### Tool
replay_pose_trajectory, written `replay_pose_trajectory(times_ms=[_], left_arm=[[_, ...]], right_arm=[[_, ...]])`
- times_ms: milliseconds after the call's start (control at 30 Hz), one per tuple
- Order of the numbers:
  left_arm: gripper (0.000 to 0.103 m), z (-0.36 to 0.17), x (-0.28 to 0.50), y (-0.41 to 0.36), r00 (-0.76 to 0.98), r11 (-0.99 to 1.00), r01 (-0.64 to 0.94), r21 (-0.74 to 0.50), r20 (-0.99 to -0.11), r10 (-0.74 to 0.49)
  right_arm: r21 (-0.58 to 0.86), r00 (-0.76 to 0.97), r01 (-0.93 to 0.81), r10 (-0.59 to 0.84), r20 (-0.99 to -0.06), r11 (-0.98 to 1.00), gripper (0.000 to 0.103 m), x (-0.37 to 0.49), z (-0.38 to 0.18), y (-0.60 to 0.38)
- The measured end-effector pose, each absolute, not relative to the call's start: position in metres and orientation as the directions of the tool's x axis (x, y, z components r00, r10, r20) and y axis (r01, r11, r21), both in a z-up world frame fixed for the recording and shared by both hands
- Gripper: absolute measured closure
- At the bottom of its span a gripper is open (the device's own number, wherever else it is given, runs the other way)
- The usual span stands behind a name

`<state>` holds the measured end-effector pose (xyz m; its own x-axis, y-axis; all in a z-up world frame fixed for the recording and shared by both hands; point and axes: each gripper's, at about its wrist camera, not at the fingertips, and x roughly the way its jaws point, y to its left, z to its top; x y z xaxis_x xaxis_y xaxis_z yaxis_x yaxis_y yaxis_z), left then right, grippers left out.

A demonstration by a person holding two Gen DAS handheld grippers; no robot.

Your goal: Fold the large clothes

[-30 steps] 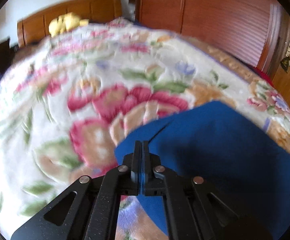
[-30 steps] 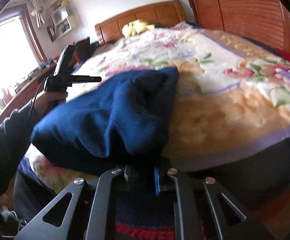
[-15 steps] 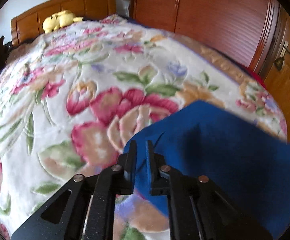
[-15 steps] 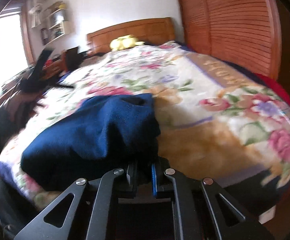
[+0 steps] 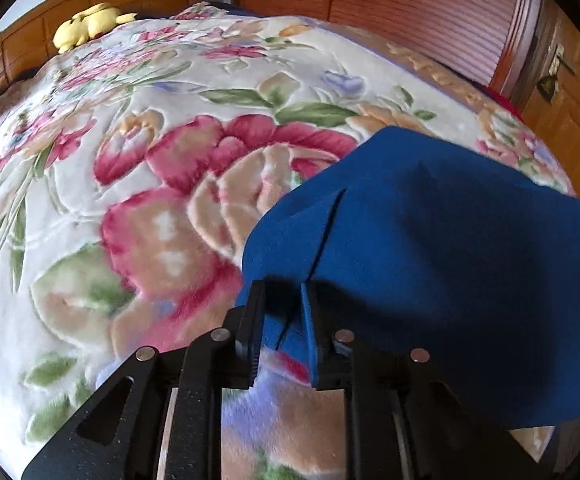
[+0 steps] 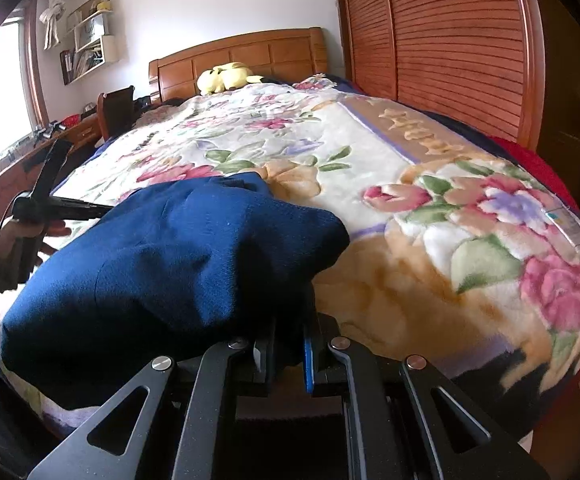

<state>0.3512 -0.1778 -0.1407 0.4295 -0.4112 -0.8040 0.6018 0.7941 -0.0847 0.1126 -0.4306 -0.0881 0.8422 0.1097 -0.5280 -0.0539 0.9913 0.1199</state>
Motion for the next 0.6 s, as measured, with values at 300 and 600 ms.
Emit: replay_pose_trajectory(times_ms=[300, 600], left_arm=[[0.082, -0.15, 0.366, -0.186, 0.416, 0.777, 0.626, -0.066, -0.814, -0.404], [0.082, -0.156, 0.38, -0.201, 0.449, 0.802, 0.596, -0.029, -0.816, -0.363]], right_arm=[[0.099, 0.841, -0.061, 0.104, -0.531, 0.993, 0.093, 0.11, -0.088, -0.428], [0.099, 0.839, -0.068, 0.111, -0.532, 0.993, 0.093, 0.111, -0.09, -0.43]])
